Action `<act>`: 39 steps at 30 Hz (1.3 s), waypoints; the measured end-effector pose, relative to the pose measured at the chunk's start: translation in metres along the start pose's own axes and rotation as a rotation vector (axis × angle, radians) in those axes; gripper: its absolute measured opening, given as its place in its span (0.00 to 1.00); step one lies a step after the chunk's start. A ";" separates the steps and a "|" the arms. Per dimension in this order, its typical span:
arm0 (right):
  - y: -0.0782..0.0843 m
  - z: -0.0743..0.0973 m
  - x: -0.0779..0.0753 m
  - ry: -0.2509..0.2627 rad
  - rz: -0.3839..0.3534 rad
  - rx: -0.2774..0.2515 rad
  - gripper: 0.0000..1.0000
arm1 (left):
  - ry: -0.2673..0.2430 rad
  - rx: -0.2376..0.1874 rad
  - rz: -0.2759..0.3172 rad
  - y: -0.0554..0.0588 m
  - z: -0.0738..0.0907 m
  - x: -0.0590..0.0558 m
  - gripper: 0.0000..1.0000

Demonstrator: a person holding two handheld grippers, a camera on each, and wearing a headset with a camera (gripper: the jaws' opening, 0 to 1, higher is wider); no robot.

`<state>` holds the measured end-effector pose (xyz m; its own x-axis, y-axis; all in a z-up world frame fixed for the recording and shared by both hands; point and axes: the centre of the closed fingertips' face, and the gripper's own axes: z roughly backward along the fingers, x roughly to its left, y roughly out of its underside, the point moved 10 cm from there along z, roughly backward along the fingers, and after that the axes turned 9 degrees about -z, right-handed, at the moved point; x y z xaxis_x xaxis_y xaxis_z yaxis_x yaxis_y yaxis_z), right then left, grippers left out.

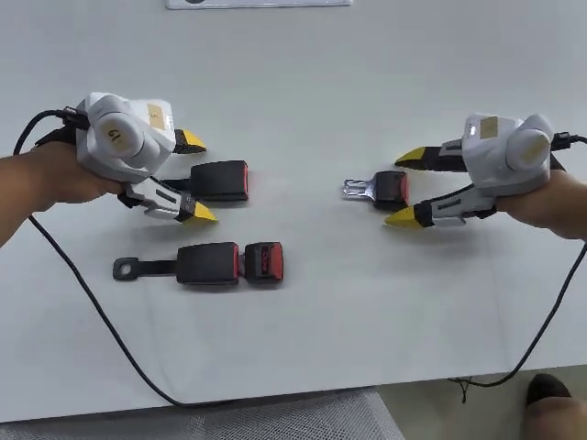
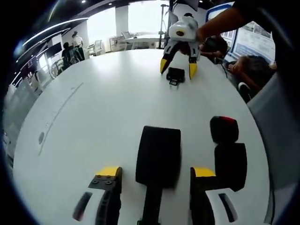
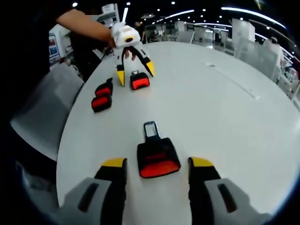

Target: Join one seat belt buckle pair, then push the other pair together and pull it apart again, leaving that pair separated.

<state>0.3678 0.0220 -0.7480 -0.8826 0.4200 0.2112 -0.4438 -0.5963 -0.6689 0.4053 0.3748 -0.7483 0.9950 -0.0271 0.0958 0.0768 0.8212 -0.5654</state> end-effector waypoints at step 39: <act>0.008 -0.006 0.000 -0.029 0.034 -0.102 0.35 | 0.017 -0.007 -0.013 -0.006 0.001 0.003 0.34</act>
<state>0.3652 0.0211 -0.7583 -0.9017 0.3799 0.2067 -0.3967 -0.5363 -0.7450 0.4082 0.3701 -0.7433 0.9948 -0.0480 0.0893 0.0905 0.8165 -0.5703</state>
